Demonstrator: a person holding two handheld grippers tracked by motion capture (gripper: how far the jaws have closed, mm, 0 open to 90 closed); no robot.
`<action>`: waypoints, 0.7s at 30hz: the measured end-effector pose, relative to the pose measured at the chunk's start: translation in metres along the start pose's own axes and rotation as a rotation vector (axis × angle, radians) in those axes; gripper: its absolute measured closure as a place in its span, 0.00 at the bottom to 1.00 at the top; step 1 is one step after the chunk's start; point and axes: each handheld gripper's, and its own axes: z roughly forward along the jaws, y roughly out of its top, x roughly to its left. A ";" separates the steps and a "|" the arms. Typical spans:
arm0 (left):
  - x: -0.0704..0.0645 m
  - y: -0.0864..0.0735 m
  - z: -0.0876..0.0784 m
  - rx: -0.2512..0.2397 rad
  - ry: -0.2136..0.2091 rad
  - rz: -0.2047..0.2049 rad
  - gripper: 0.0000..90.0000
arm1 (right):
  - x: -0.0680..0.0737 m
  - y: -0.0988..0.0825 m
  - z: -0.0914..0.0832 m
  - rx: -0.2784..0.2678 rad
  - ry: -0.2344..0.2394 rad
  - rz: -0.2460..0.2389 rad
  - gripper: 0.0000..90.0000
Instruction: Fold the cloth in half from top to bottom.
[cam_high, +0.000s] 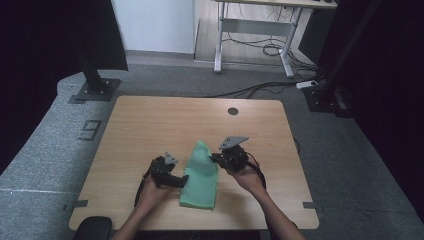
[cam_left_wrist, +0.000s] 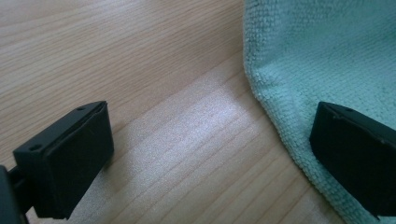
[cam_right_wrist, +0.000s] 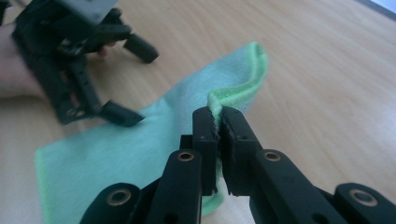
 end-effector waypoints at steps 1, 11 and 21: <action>0.000 0.000 0.000 0.000 0.000 0.000 0.00 | 0.002 -0.002 0.000 0.003 0.007 -0.004 0.93; 0.000 0.000 0.000 0.000 0.001 0.001 0.00 | 0.023 -0.027 0.001 0.025 0.065 0.008 0.93; 0.000 0.000 0.000 -0.001 0.001 -0.001 0.00 | 0.039 -0.054 0.010 0.074 0.109 0.026 0.92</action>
